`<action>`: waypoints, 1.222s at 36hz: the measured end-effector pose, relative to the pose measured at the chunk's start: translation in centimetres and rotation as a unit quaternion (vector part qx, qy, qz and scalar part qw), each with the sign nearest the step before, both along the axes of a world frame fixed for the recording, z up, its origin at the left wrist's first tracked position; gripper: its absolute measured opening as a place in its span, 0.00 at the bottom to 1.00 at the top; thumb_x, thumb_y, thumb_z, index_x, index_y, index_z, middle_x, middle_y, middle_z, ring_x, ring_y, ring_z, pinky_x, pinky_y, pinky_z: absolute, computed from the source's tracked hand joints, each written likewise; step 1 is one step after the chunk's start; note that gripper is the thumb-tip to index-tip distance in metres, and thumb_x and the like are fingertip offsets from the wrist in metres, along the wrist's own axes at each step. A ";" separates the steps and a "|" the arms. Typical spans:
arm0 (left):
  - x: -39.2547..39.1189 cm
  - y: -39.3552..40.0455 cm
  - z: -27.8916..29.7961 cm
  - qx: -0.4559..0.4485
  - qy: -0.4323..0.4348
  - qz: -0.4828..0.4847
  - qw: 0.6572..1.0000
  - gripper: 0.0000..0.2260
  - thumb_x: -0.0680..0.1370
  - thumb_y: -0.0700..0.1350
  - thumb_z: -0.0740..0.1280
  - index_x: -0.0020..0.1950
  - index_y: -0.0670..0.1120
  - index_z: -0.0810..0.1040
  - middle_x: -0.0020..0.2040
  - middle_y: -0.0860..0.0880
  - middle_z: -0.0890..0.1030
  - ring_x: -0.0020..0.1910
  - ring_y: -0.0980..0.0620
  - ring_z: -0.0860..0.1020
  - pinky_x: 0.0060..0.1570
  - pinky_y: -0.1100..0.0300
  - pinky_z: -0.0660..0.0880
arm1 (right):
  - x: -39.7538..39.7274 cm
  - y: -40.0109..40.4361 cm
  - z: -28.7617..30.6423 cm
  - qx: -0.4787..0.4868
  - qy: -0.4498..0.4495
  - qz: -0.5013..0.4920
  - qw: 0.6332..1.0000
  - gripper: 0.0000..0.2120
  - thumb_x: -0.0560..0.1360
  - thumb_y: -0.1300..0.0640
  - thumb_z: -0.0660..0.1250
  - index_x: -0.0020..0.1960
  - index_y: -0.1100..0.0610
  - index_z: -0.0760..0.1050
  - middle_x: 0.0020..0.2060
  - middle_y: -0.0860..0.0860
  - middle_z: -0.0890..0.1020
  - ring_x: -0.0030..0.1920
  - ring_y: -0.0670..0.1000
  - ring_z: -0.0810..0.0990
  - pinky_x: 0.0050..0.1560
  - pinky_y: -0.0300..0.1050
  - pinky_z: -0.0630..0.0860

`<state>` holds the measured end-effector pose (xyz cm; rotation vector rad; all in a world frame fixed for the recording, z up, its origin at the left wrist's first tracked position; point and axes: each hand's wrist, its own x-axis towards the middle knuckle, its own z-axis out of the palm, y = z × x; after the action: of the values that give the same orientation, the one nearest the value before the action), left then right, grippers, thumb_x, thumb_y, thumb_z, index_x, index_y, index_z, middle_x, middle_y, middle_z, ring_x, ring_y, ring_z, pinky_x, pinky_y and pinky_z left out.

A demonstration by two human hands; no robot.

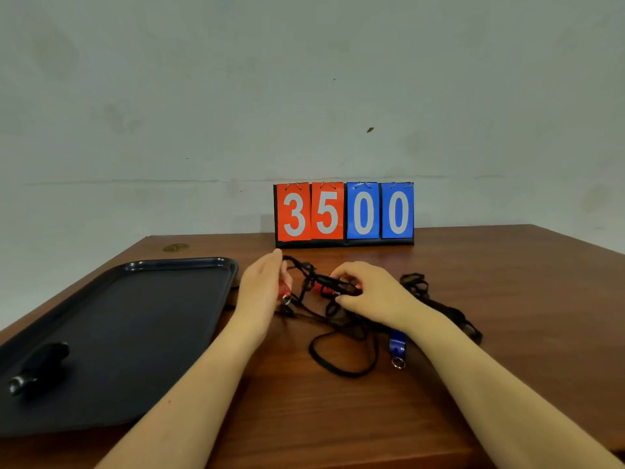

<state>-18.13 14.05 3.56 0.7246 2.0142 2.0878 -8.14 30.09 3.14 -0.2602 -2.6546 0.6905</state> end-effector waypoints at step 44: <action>-0.2 -0.8 -0.2 0.128 -0.131 -0.008 0.983 0.10 0.80 0.47 0.63 0.41 0.46 0.75 0.28 0.51 0.73 0.28 0.53 0.68 0.33 0.57 0.70 | 0.3 -1.0 1.7 -0.312 0.120 -0.038 0.942 0.14 0.81 0.50 0.58 0.41 0.56 0.74 0.30 0.47 0.74 0.29 0.44 0.72 0.35 0.37 0.68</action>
<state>-18.35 13.22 3.37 0.4682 1.6198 2.3188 -7.83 29.06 4.84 -0.4132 -2.1170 1.4256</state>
